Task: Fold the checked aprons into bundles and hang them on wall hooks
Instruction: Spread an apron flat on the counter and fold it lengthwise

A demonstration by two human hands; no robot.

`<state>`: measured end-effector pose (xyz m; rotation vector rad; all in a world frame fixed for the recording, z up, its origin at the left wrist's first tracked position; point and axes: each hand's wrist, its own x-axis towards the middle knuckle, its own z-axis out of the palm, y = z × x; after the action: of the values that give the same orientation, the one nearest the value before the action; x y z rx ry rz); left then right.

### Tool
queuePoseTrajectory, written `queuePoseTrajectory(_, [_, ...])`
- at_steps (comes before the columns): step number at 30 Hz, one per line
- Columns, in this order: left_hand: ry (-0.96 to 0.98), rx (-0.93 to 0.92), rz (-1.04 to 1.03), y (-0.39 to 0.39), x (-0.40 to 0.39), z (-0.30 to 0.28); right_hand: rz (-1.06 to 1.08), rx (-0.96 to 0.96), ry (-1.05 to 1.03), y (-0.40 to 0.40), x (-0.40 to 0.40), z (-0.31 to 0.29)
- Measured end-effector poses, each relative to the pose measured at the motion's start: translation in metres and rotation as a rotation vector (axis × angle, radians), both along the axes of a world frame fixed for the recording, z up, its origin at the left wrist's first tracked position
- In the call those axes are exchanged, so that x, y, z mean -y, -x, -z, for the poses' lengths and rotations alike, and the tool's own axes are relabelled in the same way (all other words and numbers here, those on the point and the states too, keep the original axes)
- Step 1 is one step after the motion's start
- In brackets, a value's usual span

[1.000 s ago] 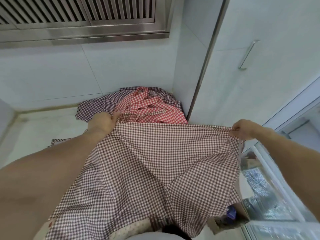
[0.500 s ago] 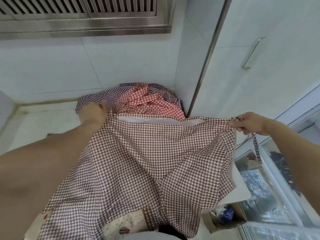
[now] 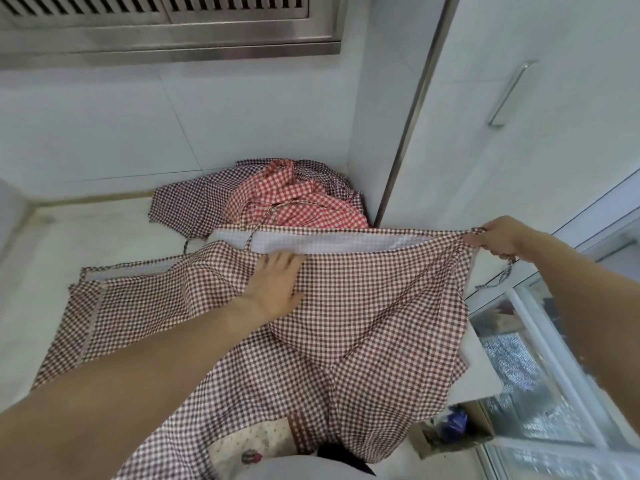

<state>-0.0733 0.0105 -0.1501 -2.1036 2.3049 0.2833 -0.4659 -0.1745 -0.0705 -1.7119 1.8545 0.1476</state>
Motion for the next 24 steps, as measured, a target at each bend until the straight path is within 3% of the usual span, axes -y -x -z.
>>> queuePoseTrajectory(5, [0.055, 0.117, -0.217, -0.027, 0.014, -0.003, 0.067, -0.095, 0.053, 0.015, 0.000, 0.009])
queuePoseTrajectory(9, [0.021, 0.117, -0.210, -0.051, 0.027, -0.012, 0.110, -0.196, 0.101, 0.018, 0.001, 0.018])
queuePoseTrajectory(13, [0.205, 0.082, -0.203, -0.060, 0.039, -0.026, 0.387, -0.204, 0.219, 0.009, -0.002, 0.021])
queuePoseTrajectory(15, [0.300, 0.048, -0.211, -0.062, 0.047, -0.032, 0.444, -0.303, 0.354, -0.004, -0.009, 0.022])
queuePoseTrajectory(17, [0.322, 0.032, -0.228, -0.064, 0.056, -0.036, 0.333, -0.328, 0.567, -0.025, -0.026, 0.024])
queuePoseTrajectory(20, [0.308, 0.016, -0.242, -0.064, 0.069, -0.035, 0.088, -0.162, 0.803, -0.071, -0.054, 0.032])
queuePoseTrajectory(24, [0.329, -0.004, -0.239, -0.058, 0.076, -0.030, -0.291, 0.205, 0.506, -0.139, -0.078, 0.044])
